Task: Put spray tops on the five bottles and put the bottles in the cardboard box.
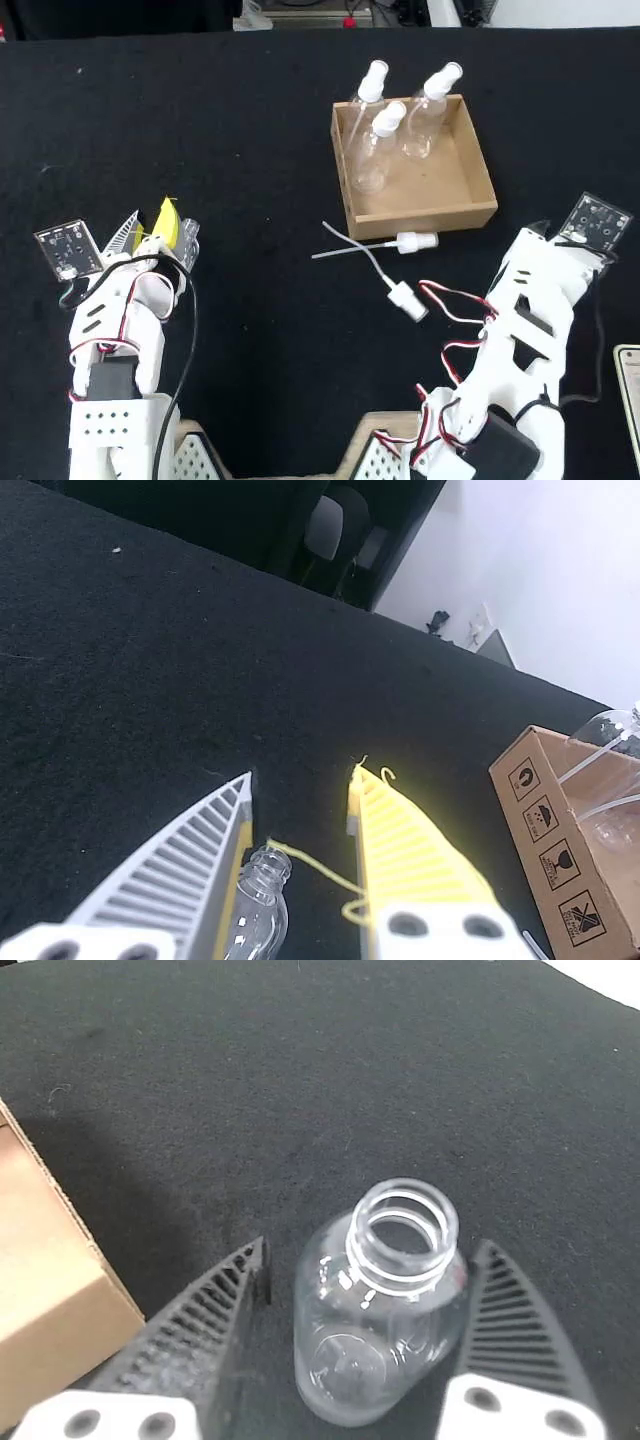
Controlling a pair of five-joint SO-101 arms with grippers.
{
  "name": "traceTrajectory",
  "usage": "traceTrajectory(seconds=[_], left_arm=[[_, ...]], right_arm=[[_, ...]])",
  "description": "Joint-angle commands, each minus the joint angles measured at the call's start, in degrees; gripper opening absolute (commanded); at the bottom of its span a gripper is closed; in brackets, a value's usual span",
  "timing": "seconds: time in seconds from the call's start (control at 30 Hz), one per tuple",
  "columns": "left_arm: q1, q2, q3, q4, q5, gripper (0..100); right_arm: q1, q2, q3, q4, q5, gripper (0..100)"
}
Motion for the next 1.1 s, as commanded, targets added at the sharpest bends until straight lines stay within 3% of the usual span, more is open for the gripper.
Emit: traceTrajectory(seconds=[0.0,0.53,0.63,0.77,0.9,1.07], left_arm=[[0.92,-0.88,-0.84,-1.49,-0.53,16],[0.92,-0.88,-0.75,-1.49,-0.53,16],[1.01,-0.88,-0.84,-1.32,-0.53,16],[3.91,-0.79,-0.92,-0.88,-2.55,16],[12.70,-0.26,-3.21,3.43,-13.71,16],[26.33,-0.18,-7.34,13.45,-26.20,16]], right_arm=[[1.23,-2.42,-4.35,-1.93,0.18,19.3],[4.22,-5.85,-4.62,-0.26,0.09,17.3],[4.92,-11.91,-6.81,11.25,0.09,17.3],[4.40,-21.41,-15.60,35.69,0.09,17.3],[1.76,-27.65,-25.54,56.62,0.53,17.3],[-0.79,-29.58,-30.99,70.15,0.62,17.5]])
